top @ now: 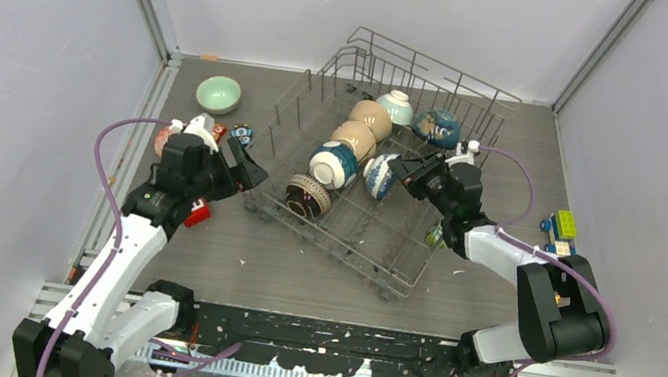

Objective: Unload the bowls from the dish rack
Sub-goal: Place the bowl in the dish rack.

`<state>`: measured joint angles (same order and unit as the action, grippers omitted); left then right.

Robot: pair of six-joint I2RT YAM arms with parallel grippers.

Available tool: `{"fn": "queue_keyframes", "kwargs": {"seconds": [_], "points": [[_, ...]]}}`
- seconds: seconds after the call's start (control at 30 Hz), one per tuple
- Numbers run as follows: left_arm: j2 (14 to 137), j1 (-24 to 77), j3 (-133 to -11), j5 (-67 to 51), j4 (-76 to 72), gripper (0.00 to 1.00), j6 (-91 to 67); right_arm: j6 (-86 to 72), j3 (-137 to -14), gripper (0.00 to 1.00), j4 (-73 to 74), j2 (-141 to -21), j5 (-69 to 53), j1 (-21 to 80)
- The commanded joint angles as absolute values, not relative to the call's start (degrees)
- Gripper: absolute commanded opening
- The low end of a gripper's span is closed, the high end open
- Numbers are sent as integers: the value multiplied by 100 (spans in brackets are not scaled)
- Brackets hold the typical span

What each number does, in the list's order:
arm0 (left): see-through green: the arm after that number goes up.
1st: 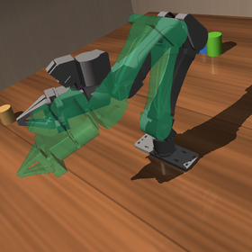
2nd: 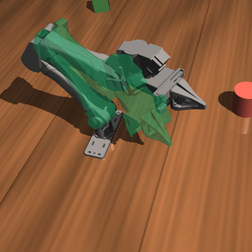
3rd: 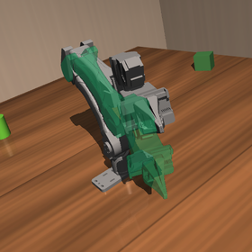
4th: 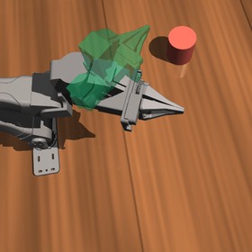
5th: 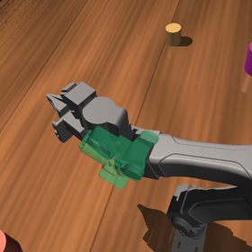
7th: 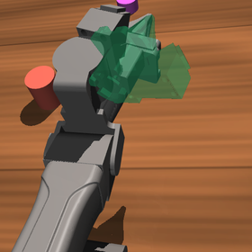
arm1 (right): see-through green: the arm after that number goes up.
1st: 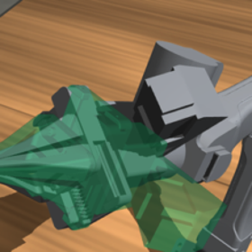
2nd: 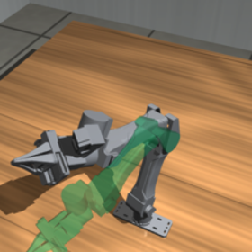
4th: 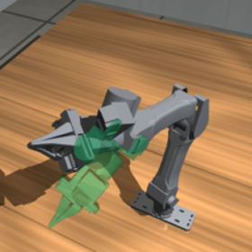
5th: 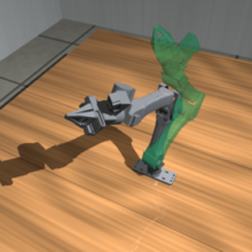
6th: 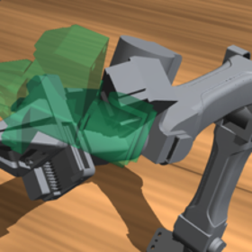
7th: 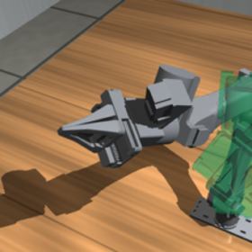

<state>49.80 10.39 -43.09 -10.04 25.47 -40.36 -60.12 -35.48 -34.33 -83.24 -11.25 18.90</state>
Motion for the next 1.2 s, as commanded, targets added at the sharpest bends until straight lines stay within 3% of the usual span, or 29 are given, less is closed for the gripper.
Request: {"fn": "queue_keyframes", "kwargs": {"seconds": [0.0, 0.3, 0.6, 0.87, 1.17], "points": [[4961, 1056, -4298, -956, 2401, 85, -4070, -5799, -3713, 27, -3066, -8319, -1129, 1862], [4923, 1056, -4271, -942, 2409, 85, -4078, -5774, -3874, 46, -2887, -8317, -1225, 1868], [4887, 1055, -4271, -923, 2439, 85, -4069, -5382, -4290, 44, -2102, -8297, -1214, 1975], [4867, 1055, -4315, -895, 2497, 85, -4037, -4719, -4890, 63, -1202, -8112, -750, 2405], [4781, 1060, -4320, -816, 2600, 85, -3958, -3842, -6222, 65, 952, -8534, 256, 2995]]}}
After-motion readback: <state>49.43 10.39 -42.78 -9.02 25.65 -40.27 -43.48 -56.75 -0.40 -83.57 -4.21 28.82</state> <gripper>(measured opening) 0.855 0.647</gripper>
